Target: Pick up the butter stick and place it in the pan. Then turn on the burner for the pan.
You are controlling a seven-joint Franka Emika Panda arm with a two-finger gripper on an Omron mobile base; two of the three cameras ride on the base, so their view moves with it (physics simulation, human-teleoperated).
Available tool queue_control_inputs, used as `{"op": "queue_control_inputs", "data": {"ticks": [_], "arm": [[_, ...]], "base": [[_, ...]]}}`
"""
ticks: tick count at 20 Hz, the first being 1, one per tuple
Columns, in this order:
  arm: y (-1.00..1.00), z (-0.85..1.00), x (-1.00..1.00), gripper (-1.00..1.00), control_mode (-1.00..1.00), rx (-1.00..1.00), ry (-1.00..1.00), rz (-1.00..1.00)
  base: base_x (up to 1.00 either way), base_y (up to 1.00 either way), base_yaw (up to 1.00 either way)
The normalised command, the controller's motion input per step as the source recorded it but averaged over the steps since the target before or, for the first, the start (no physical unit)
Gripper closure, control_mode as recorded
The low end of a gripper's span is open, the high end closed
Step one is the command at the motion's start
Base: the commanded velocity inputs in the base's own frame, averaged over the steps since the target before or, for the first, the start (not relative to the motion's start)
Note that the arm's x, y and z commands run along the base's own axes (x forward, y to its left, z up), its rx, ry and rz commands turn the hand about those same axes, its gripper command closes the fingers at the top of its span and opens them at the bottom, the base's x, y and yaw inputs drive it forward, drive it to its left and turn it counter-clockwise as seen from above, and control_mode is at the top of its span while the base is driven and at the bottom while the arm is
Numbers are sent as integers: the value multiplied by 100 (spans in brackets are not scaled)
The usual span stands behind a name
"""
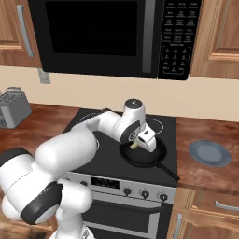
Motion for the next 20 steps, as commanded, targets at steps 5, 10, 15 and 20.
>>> {"op": "queue_control_inputs", "data": {"ticks": [5,10,15,20], "arm": [[19,-44,17,100,-100,-8,0,0],[15,-36,13,100,-100,-3,3,0],[0,-11,15,100,-100,0,5,0],[0,-6,29,100,-100,0,6,2]], "base": [[0,0,0],[0,0,0],[0,0,0],[0,0,0]]}}
